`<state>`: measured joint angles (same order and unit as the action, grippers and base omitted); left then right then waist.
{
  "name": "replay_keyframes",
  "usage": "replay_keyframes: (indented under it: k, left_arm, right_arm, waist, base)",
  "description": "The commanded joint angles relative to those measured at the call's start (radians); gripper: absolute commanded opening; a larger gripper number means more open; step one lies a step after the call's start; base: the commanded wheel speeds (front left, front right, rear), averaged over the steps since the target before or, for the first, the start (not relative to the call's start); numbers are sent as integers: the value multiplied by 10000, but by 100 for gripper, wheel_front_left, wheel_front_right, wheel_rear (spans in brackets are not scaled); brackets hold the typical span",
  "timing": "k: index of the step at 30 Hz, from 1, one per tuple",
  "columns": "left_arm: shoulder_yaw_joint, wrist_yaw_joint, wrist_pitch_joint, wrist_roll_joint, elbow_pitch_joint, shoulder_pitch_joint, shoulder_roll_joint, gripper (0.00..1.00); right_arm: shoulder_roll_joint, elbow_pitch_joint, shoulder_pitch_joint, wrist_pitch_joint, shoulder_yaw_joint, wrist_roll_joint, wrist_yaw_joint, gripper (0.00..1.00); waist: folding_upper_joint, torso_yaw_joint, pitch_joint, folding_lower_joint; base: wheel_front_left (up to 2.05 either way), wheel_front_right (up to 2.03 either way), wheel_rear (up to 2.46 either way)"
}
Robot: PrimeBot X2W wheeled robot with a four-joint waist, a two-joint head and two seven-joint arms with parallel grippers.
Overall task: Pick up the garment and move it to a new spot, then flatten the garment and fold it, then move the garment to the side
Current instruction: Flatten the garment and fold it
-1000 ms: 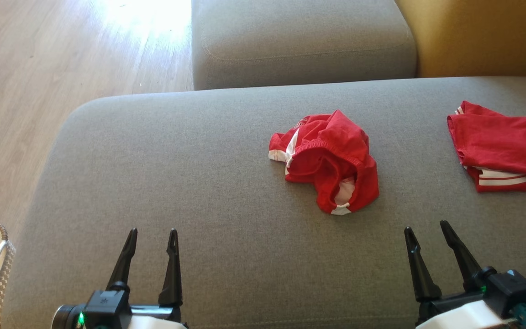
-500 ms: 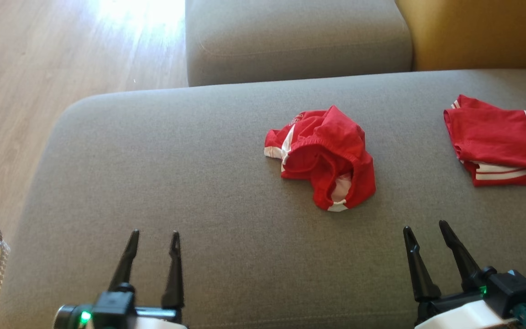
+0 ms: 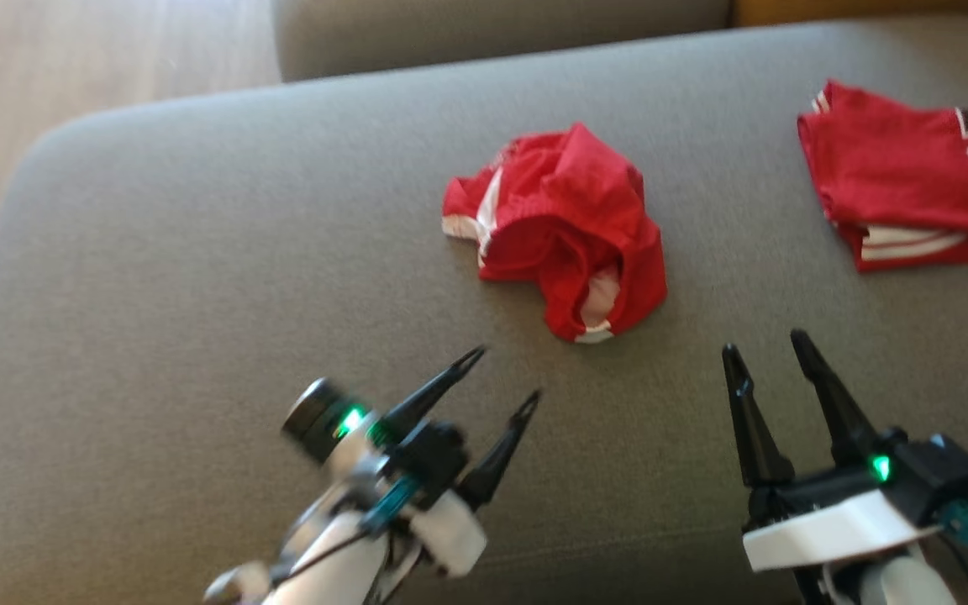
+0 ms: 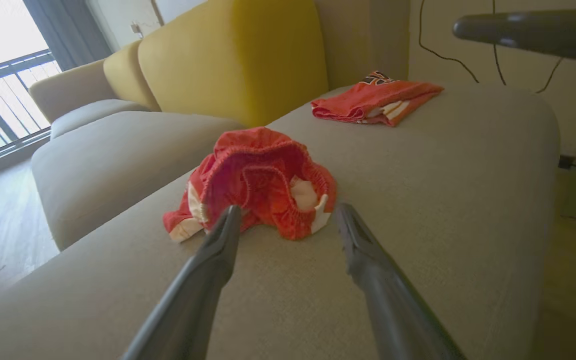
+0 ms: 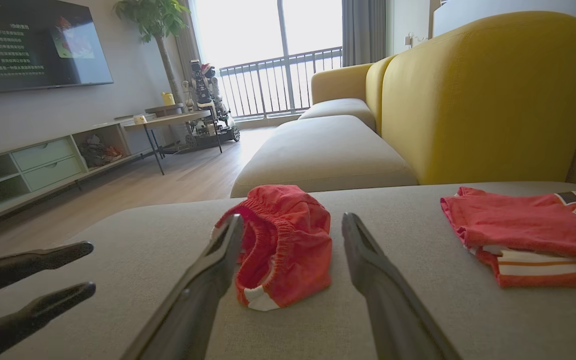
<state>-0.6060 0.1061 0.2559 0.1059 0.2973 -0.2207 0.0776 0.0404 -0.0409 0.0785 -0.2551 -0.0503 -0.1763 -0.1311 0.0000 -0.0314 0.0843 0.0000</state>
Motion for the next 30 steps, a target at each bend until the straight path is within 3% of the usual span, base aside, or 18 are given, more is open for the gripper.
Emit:
replay_keyframes:
  k: [1,6,11,22,23,24,25,30]
  left_arm:
    - [80,54,44,152,60,-723,-59,100]
    - [-994,220,-596,80,1741,-2713,-184,100]
    - [-1767,240,-956,-182,2578,-4128,-249,100]
    - [-2620,244,-1538,-673,3498,-5209,-269,100]
    - [-2684,244,-1500,-751,3547,-5228,-269,80]
    - [-2735,244,-1497,-865,3615,-5219,-269,31]
    - [-2818,244,-1553,-925,3702,-5212,-269,0]
    - [-3041,244,-1784,-1154,3965,-5114,-247,0]
  right_arm:
    - [99,-383,-517,-67,-287,-80,4,100]
    - [99,-554,-990,-67,-342,-161,4,100]
    - [99,-718,-1294,-67,-351,-239,4,100]
    - [99,-688,-1528,-67,-425,-379,4,100]
    - [99,-684,-1537,-67,-398,-387,4,100]
    - [99,-663,-1530,-67,-373,-387,4,100]
    - [99,-632,-1502,-67,-351,-383,4,100]
    - [99,-515,-1323,-67,-340,-469,4,100]
  waist:
    - [0,-497,633,0]
    - [0,-990,1473,0]
    - [0,-1295,2113,0]
    - [0,-1643,2474,0]
    - [0,-1675,2463,0]
    - [0,-1704,2414,0]
    - [0,-1721,2337,0]
    - [0,-1811,1809,0]
  base:
    - [0,0,0]
    - [0,0,0]
    - [0,0,0]
    - [0,0,0]
    - [0,0,0]
    - [0,0,0]
    - [0,0,0]
    - [0,0,0]
